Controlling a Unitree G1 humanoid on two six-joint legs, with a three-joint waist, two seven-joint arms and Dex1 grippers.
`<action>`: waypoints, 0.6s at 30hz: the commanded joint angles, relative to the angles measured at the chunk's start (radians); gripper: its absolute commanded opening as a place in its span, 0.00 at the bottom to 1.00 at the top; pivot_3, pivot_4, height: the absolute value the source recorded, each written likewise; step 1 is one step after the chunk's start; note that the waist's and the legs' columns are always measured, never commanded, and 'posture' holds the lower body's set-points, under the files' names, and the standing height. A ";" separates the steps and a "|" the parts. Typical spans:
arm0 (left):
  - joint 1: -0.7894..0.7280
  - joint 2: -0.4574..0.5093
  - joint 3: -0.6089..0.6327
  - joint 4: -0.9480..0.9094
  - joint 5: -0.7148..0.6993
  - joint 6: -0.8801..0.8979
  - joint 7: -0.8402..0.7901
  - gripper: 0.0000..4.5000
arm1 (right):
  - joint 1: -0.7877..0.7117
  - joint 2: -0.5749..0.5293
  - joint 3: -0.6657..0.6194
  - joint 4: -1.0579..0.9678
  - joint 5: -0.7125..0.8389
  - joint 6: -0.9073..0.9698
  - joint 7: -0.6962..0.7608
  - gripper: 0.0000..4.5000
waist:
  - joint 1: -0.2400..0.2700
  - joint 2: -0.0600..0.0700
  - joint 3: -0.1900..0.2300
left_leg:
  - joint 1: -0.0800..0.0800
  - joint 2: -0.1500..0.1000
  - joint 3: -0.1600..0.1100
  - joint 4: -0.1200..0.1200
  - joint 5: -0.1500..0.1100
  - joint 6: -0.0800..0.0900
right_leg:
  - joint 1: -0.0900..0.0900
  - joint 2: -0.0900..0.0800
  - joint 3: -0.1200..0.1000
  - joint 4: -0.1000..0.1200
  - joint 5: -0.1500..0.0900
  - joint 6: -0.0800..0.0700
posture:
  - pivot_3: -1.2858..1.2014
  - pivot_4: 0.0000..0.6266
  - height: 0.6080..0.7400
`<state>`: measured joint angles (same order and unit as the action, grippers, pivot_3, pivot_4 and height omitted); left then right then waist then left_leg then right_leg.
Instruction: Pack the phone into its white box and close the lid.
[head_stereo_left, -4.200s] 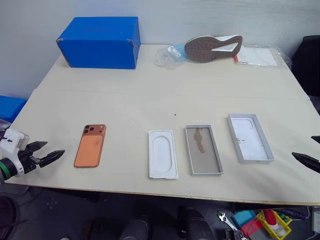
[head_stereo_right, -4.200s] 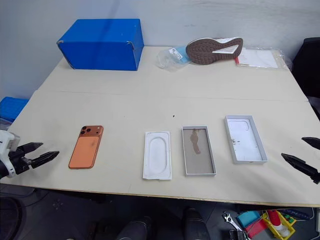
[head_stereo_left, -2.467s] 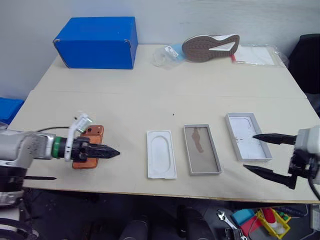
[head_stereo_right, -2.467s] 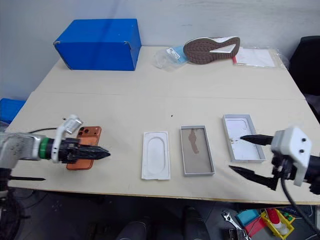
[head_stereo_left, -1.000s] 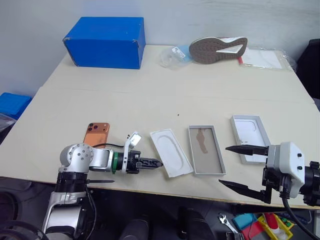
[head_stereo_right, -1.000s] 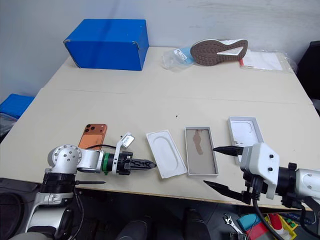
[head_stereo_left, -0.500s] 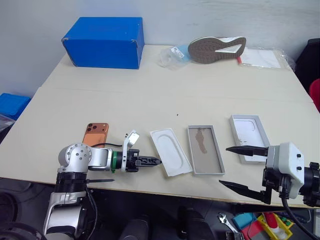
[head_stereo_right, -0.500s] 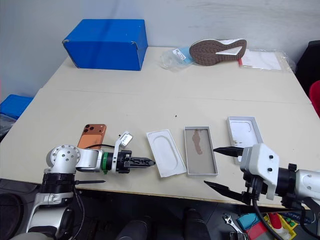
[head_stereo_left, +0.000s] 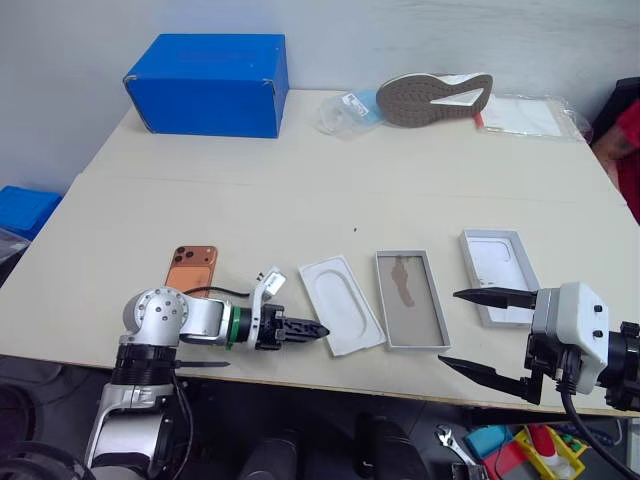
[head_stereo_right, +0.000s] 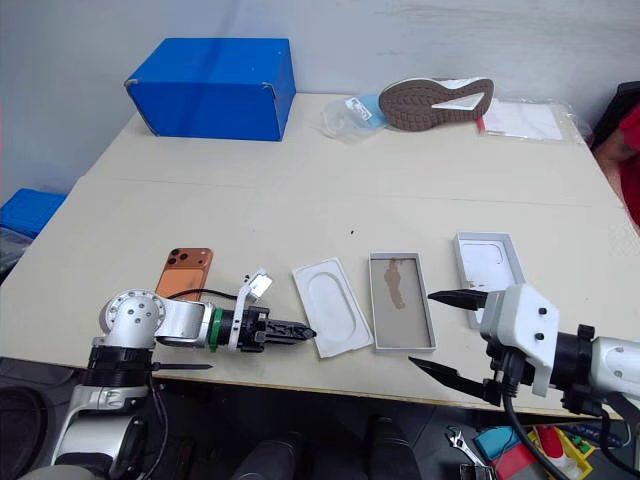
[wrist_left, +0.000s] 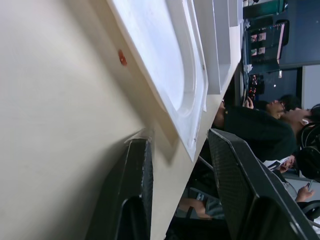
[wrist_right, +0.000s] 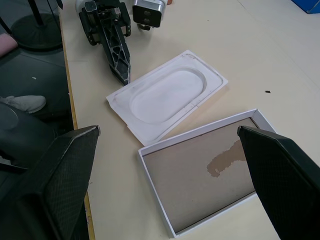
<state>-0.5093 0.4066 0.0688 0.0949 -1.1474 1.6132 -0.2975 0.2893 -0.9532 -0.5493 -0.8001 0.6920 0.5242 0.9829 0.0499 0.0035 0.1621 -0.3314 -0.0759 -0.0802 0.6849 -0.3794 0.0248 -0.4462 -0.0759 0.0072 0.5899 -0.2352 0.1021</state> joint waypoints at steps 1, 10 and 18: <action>-0.013 -0.019 -0.013 0.010 -0.047 0.001 0.023 0.40 | -0.004 0.006 -0.007 -0.020 0.010 -0.009 -0.005 1.00 | 0.000 0.000 0.000 | 0.000 0.000 0.000 0.000 0.000 0.000 | 0.000 0.000 0.000 0.000 0.000 0.000 | 0.52 0.24 1.00; -0.030 -0.068 -0.021 0.060 -0.092 0.001 0.072 0.14 | 0.001 0.007 -0.022 -0.025 0.013 -0.004 -0.012 1.00 | 0.004 0.000 0.000 | 0.000 0.000 0.000 0.000 0.000 0.000 | 0.000 0.000 0.000 0.000 0.000 0.000 | 0.52 0.24 1.00; -0.058 -0.042 0.021 0.116 -0.117 0.001 0.076 0.01 | 0.012 0.009 -0.032 -0.029 0.013 -0.005 -0.016 1.00 | 0.003 0.000 -0.001 | 0.001 -0.001 0.000 0.000 0.001 -0.001 | 0.000 -0.001 0.000 0.000 0.000 0.000 | 0.52 0.24 1.00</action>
<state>-0.5597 0.3395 0.0707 0.1972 -1.2563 1.6166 -0.2202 0.2979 -0.9524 -0.5517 -0.8002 0.6930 0.5258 0.9698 0.0532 0.0034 0.1615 -0.3304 -0.0769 -0.0800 0.6849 -0.3784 0.0242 -0.4458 -0.0764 0.0074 0.5896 -0.2352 0.1021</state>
